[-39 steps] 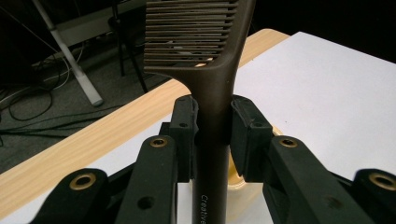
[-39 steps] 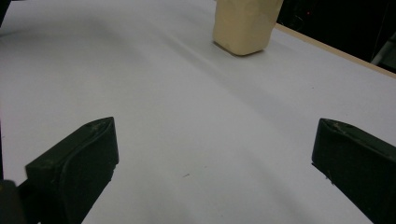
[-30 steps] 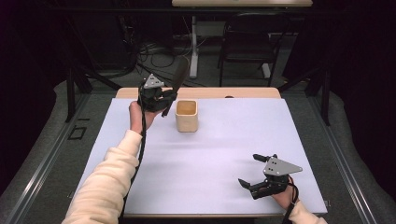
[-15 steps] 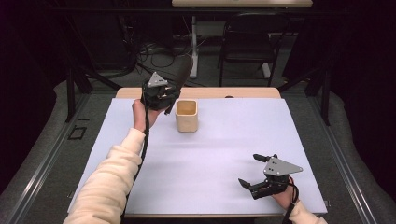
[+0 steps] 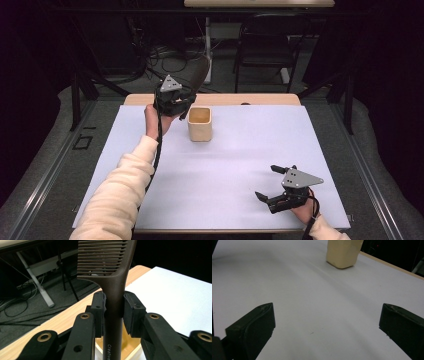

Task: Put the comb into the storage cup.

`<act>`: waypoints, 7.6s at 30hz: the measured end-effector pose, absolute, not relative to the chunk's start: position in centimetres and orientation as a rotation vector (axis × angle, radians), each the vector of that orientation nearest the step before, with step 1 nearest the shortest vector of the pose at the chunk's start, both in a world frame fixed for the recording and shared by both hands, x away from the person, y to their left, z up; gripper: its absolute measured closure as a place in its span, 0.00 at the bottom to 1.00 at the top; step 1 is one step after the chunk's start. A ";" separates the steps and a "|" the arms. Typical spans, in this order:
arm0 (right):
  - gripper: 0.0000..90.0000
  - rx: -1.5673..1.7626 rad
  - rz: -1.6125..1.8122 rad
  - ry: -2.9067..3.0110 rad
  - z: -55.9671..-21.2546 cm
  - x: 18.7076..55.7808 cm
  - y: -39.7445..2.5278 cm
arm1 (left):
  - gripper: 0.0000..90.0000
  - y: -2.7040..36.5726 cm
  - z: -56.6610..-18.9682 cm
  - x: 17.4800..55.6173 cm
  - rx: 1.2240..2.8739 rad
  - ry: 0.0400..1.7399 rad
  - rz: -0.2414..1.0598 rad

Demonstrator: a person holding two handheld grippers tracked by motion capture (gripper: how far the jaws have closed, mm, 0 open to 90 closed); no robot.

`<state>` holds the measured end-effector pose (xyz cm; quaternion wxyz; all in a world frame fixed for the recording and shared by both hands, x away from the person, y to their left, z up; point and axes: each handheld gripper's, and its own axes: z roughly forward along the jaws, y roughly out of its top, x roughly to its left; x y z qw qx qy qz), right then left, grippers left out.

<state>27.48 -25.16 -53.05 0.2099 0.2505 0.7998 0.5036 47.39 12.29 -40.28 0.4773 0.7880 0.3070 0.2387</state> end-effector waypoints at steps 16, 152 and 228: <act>0.00 0.696 1.398 2.226 -53.0 27.5 -25.2 | 0.80 11.4 -40.3 47.7 1.891 0.718 0.589; 0.00 0.695 1.399 2.224 -53.0 27.4 -25.2 | 0.80 9.9 -46.9 48.9 1.913 0.717 0.537; 0.00 0.689 1.390 2.226 -53.0 27.3 -25.2 | 0.47 9.9 -48.1 49.2 2.005 0.788 0.488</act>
